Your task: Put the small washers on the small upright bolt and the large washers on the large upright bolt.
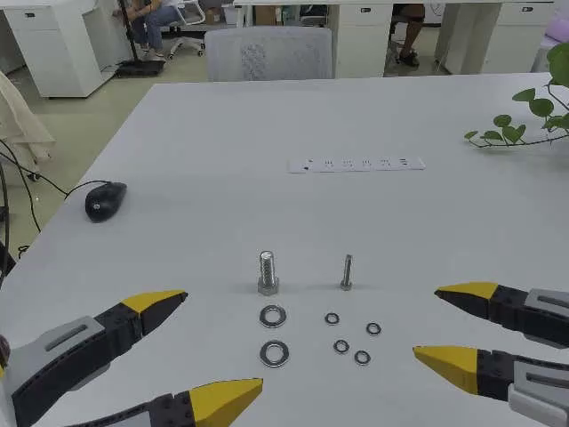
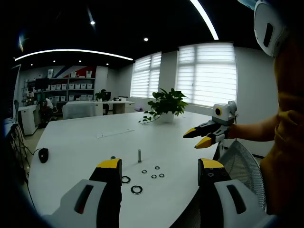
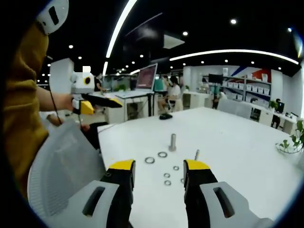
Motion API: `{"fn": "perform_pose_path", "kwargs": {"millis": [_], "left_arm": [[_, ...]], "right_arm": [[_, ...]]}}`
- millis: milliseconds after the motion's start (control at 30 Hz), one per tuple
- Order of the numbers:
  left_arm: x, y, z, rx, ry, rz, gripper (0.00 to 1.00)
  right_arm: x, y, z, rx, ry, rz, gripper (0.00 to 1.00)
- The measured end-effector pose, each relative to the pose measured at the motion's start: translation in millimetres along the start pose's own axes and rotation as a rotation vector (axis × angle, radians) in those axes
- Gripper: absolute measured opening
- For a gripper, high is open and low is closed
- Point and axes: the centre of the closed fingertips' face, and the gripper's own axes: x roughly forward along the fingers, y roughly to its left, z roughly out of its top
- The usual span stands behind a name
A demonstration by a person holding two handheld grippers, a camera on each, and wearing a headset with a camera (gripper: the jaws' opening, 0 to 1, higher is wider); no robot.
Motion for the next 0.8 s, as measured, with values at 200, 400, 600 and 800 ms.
{"fn": "perform_pose_path", "kwargs": {"millis": [200,400,600,800], "left_arm": [[-6.1,2.9,-4.5,-0.006,0.008,0.024,0.64],[-6.8,4.3,-6.3,-0.017,0.004,0.032,0.64],[-7.9,8.5,-6.5,-0.021,0.002,0.036,0.64],[-4.8,13.3,-8.5,-0.02,0.019,0.029,0.64]], "right_arm": [[1.4,-2.8,4.0,0.001,-0.016,-0.005,0.43],[2.2,-6.4,5.4,0.01,-0.03,-0.019,0.43],[4.6,-6.6,4.5,0.015,-0.027,-0.018,0.43],[6.5,-8.4,7.9,0.016,-0.039,-0.03,0.43]]}}
